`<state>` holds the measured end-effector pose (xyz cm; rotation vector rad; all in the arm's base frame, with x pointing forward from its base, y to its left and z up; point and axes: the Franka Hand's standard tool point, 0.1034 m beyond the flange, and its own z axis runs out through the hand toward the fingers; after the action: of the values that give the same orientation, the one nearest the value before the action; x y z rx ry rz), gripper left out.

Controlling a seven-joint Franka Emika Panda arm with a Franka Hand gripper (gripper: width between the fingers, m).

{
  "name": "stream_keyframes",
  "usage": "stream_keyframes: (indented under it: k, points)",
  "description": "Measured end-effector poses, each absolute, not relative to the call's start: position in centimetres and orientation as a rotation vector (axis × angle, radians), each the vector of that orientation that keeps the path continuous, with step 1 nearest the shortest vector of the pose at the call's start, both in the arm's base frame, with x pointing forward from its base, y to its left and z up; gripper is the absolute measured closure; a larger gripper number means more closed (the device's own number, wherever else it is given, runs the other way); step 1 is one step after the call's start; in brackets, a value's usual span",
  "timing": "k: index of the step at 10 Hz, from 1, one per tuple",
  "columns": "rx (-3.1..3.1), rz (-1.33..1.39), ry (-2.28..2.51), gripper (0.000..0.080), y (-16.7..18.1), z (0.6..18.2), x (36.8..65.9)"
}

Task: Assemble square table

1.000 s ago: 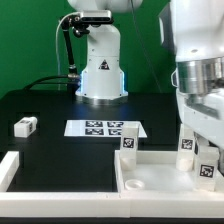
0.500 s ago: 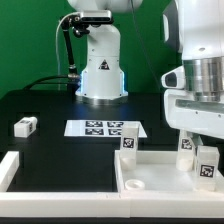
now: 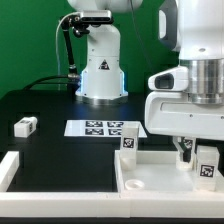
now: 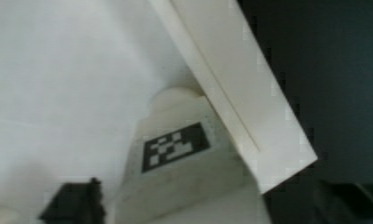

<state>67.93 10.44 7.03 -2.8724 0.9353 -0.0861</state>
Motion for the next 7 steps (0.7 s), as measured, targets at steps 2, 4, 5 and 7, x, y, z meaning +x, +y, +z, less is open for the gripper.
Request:
stream_keyframes:
  k: [2,4,5,7]
  points:
    - [-2.802,-0.068,1.122,0.0506,10.41,6.94,67.81]
    - [-2.705,-0.053,1.335,0.0506,10.38,6.93,67.79]
    - [-2.603,-0.035,1.525,0.0506,10.35,6.98,67.79]
    - [-2.256,0.066,1.997,0.0506,10.45,7.42,67.96]
